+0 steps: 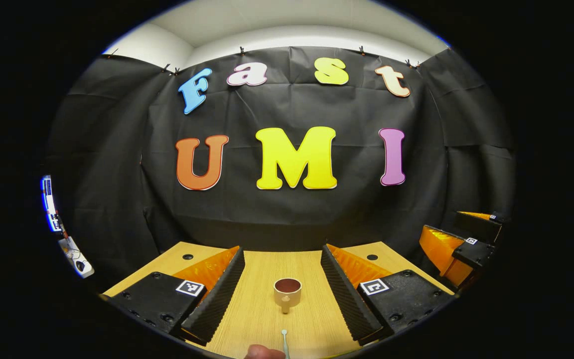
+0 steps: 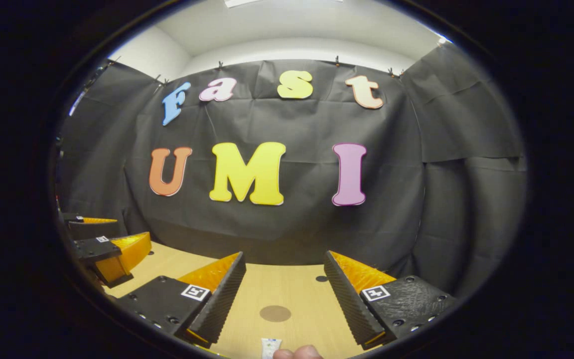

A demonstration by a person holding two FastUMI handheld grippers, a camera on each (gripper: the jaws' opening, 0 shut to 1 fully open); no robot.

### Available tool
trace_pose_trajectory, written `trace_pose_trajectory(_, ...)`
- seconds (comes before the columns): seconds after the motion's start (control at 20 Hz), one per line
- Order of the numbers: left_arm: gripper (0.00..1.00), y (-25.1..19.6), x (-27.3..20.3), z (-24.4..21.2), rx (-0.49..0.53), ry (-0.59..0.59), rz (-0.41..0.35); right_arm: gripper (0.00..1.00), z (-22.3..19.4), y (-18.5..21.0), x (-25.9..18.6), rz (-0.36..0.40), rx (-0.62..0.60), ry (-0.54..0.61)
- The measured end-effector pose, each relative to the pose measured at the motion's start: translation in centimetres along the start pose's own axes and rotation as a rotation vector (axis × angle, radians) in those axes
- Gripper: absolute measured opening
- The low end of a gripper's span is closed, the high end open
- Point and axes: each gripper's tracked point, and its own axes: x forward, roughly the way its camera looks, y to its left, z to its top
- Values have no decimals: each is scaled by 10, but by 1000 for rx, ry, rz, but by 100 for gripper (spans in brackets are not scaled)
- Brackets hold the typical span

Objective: Put the toothbrush and toothpaste on the desktop into the cup, then pick up the cup and place it on the coaster on the desktop.

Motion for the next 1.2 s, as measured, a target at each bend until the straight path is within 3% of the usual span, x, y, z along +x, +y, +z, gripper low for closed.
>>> trace_pose_trajectory(0.35,98,-2,-3,-45,-9,97,-16,95,-39,-10,6,-5,-4,84)
trace_pose_trajectory(0.75,98,-17,-28,-158,-43,332,-59,95,-124,-20,-1,-15,-40,245)
trace_pose_trajectory(1.2,98,-7,-21,-269,-59,505,-3,97,-196,-26,-18,-2,-90,379)
